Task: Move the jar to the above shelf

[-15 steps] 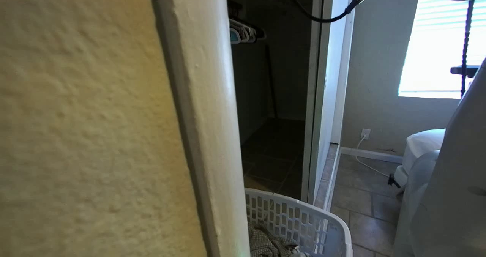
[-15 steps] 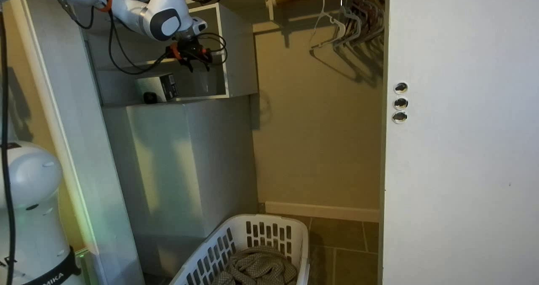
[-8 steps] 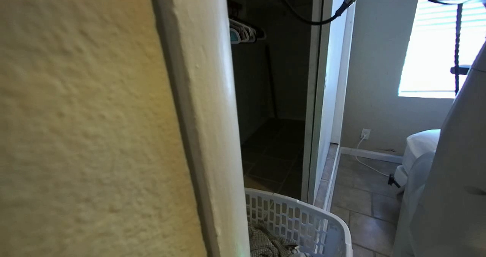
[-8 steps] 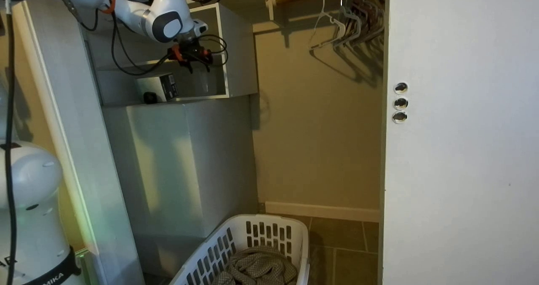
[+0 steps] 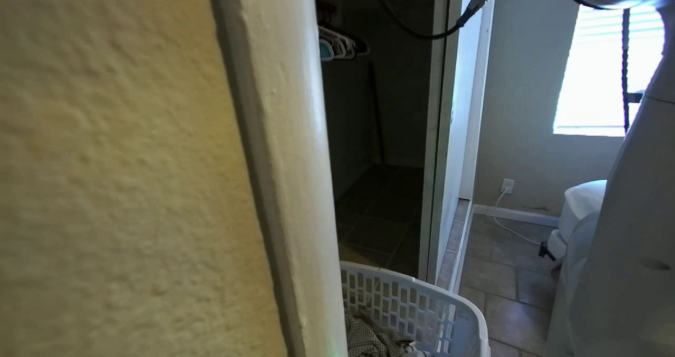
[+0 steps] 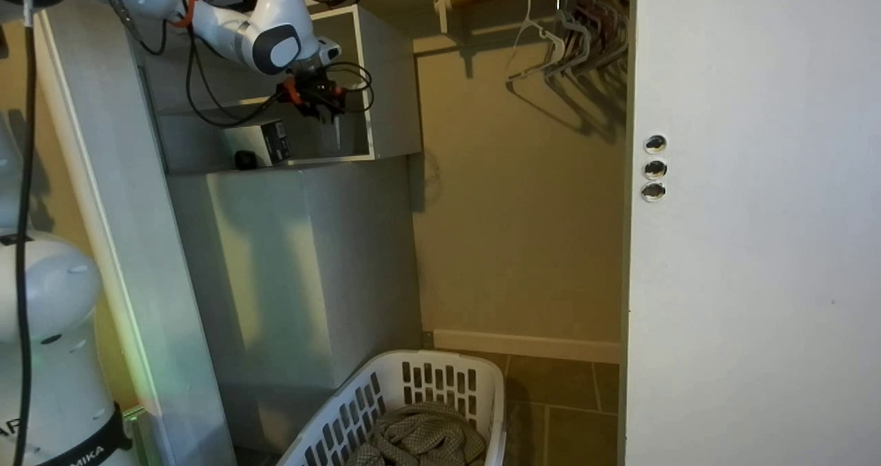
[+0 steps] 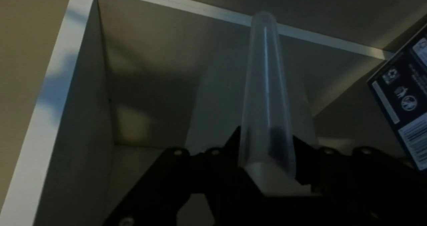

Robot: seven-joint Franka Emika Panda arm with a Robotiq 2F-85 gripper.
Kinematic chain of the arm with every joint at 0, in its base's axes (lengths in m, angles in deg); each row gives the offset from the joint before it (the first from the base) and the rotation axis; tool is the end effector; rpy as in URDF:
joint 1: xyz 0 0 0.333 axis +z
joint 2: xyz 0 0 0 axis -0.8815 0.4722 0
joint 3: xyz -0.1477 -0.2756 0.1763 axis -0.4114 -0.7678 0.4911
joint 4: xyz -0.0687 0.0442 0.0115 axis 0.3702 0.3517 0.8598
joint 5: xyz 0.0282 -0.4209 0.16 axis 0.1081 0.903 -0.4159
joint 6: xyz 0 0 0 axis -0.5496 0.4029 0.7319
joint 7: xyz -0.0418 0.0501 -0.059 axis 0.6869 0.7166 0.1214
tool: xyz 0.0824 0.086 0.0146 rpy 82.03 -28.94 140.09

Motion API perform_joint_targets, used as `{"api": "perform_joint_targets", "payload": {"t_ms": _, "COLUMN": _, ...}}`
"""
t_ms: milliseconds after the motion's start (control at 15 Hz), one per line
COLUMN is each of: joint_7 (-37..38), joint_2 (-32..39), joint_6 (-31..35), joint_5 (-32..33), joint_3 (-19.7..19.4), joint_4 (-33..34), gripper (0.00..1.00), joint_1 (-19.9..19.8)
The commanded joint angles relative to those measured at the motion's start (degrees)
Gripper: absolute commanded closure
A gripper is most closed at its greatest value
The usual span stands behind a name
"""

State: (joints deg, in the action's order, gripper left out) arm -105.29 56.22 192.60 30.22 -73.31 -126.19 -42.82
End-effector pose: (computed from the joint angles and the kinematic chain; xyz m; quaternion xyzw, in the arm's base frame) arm 0.5828 0.2924 0.6543 -0.8477 -0.3530 -0.3645 0.1550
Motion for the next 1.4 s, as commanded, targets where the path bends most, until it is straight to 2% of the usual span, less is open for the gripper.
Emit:
{"api": "perform_joint_targets", "payload": {"t_ms": 0, "joint_7": -1.35, "joint_2": 0.4, "joint_6": -0.52, "joint_5": -1.15, "joint_3": 1.06, "joint_4": 1.47, "gripper": 1.0, "joint_1": -1.58}}
{"api": "perform_joint_targets", "payload": {"t_ms": 667, "joint_7": -1.83, "joint_2": -3.17, "joint_6": -0.55, "joint_5": -1.4, "joint_3": 0.8, "joint_4": -0.7, "gripper": 1.0, "joint_1": -1.78}}
{"api": "perform_joint_targets", "payload": {"t_ms": 1333, "joint_7": -1.21, "joint_2": -10.76, "joint_6": 0.47, "joint_5": -4.54, "joint_3": -0.46, "joint_4": -8.64, "gripper": 1.0, "joint_1": -0.18}}
